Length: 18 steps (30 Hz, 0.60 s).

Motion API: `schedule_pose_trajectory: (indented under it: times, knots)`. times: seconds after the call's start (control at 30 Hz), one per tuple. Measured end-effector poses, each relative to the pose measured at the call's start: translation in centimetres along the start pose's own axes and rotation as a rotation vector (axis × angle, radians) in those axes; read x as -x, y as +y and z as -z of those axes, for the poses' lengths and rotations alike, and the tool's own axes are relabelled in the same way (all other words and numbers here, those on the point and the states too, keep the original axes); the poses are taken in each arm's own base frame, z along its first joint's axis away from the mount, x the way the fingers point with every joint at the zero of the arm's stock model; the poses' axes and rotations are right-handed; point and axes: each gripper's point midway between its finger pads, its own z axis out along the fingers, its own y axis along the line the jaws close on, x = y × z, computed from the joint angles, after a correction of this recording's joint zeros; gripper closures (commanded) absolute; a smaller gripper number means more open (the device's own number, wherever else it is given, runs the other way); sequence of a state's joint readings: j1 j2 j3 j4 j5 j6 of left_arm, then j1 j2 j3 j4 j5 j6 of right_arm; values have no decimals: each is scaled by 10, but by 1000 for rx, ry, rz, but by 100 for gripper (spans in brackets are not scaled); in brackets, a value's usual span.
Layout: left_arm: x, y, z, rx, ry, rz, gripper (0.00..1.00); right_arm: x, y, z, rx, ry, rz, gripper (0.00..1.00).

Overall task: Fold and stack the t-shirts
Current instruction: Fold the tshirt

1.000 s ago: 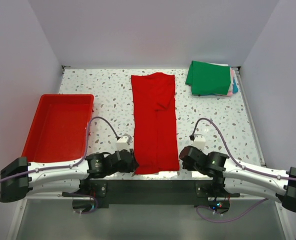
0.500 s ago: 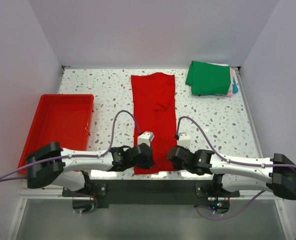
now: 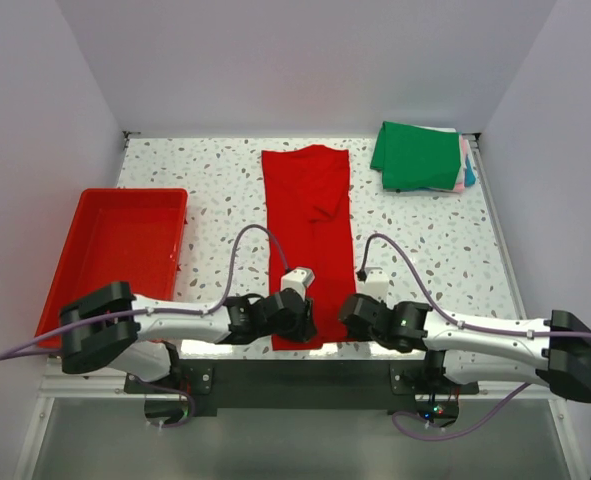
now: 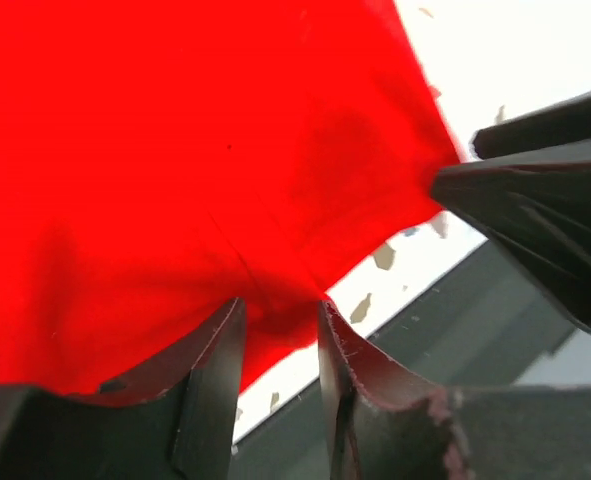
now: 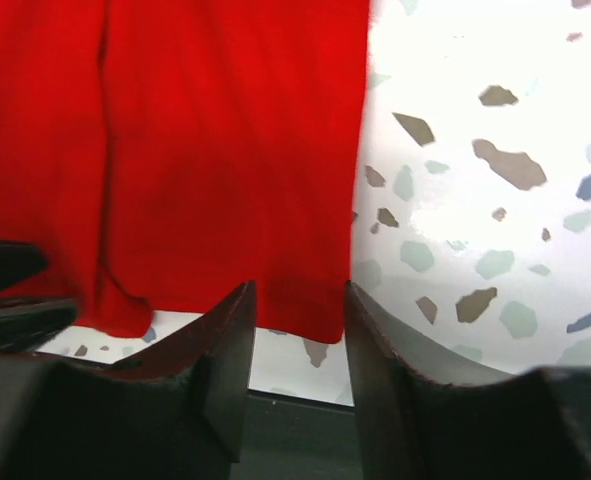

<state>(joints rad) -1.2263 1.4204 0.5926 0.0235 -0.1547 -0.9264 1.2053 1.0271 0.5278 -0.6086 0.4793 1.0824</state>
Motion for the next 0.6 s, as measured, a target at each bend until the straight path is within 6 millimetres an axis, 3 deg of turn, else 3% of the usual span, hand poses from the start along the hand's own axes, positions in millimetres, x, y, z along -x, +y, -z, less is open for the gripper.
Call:
schedule_pose_trajectory:
  times: [0.17, 0.3, 0.37, 0.6]
  knots:
    - [27, -8, 37, -33, -105, 45, 49, -4, -16, 4, -20, -2, -34, 49]
    - [38, 4, 65, -21, -184, 139, 45, -3, -20, 8, -10, -17, -73, 48]
    - [32, 18, 69, 11, -188, 179, 45, -5, -22, 8, -7, -17, -88, 48]
    - [-21, 85, 66, 156, -129, 313, 47, -14, -27, 3, -14, -1, -116, 49]
